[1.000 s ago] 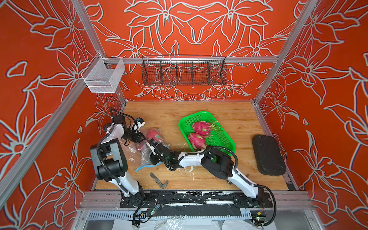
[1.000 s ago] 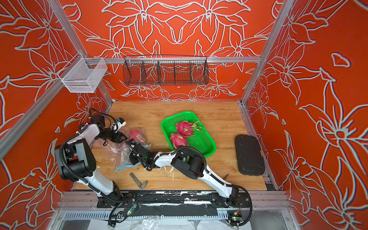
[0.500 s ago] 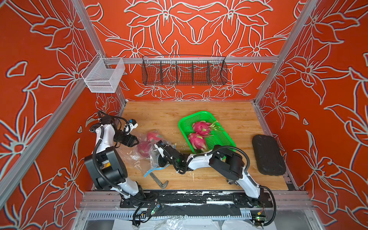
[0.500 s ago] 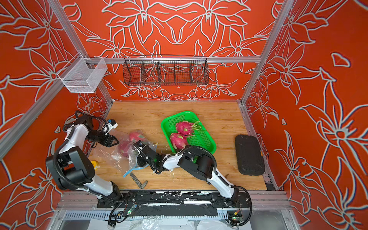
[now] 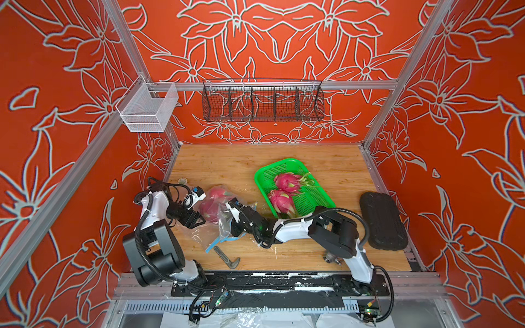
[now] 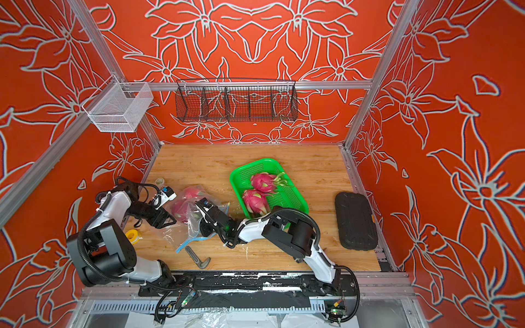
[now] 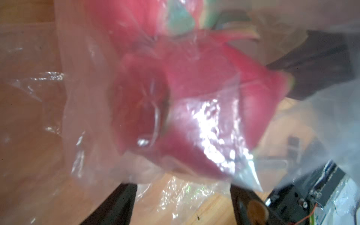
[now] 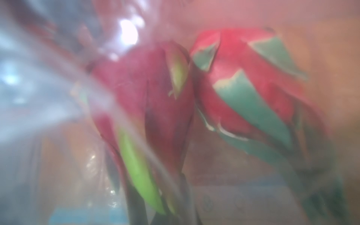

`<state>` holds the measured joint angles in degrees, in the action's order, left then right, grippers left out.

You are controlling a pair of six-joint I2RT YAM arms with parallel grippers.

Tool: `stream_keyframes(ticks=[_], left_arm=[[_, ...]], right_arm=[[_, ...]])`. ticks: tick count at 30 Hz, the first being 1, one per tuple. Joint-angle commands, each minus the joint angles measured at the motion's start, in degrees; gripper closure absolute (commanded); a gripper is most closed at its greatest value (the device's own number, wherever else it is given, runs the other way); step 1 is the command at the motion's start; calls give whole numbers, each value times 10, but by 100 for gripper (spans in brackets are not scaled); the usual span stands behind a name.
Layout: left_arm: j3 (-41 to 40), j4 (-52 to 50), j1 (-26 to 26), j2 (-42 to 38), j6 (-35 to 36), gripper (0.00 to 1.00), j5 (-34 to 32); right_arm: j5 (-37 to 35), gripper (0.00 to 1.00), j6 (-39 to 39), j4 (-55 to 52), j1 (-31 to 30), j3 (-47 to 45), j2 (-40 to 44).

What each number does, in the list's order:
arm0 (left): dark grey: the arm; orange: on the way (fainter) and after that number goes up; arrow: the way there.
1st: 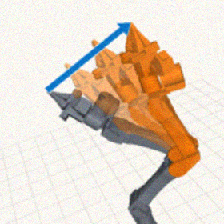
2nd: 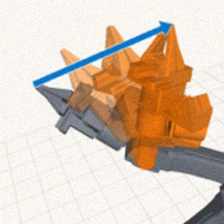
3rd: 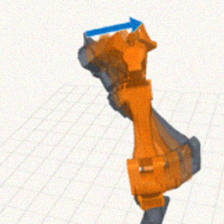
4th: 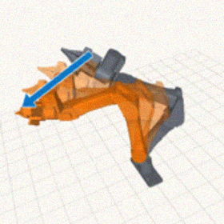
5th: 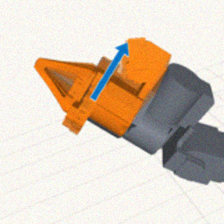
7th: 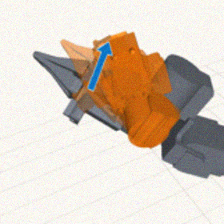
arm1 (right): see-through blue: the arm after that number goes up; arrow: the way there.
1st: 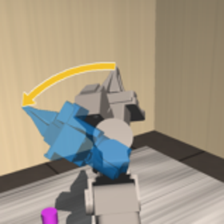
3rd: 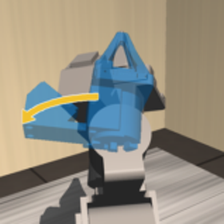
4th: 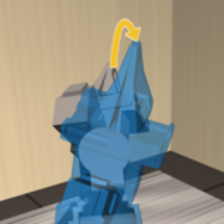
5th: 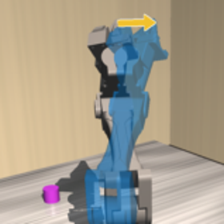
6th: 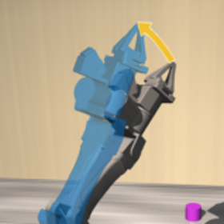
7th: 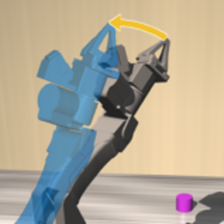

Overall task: Open the zip-top bag and take out the dragon fruit
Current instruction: Pick up the dragon fruit from the zipper food storage bag.

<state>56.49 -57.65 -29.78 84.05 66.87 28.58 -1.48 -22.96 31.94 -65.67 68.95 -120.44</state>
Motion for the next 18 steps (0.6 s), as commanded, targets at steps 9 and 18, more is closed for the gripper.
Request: stream_keyframes(ticks=[9, 18], left_arm=[[-18, 144, 39, 42, -77, 84, 35], [-37, 267, 40, 19, -137, 100, -36]], right_arm=[[-12, 100, 8, 16, 4, -26, 45], [-19, 100, 23, -100, 6, -85, 132]])
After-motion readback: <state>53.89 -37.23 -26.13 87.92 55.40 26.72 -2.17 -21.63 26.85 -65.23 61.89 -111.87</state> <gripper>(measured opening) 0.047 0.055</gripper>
